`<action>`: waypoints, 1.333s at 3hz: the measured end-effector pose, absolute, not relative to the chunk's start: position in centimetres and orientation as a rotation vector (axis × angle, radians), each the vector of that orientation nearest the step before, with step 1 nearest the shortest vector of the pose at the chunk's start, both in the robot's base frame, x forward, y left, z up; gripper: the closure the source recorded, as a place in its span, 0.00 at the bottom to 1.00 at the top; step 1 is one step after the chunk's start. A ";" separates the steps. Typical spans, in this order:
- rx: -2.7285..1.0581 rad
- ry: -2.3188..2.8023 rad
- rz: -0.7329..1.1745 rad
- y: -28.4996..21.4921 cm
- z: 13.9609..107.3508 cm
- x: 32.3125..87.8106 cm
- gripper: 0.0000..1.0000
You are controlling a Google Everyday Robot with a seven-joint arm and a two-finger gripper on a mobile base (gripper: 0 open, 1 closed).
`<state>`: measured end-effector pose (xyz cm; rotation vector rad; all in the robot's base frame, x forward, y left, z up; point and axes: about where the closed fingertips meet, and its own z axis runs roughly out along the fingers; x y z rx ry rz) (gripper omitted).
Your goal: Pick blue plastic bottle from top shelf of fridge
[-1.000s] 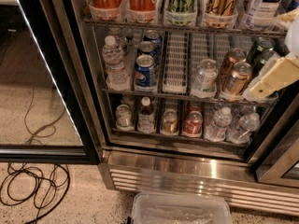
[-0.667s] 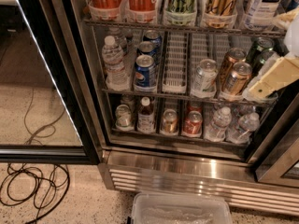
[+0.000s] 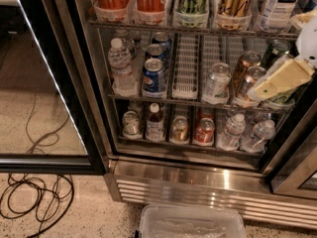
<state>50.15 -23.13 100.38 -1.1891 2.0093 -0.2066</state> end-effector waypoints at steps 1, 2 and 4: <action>-1.066 1.989 -0.246 -23.1 100.9 51.2 0.00; -0.985 1.924 -0.292 -22.7 101.8 52.2 0.00; -0.884 1.817 -0.327 -22.3 103.9 53.8 0.00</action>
Offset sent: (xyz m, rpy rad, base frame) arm 0.0350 0.0055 0.0279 0.0922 -0.3040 -0.1709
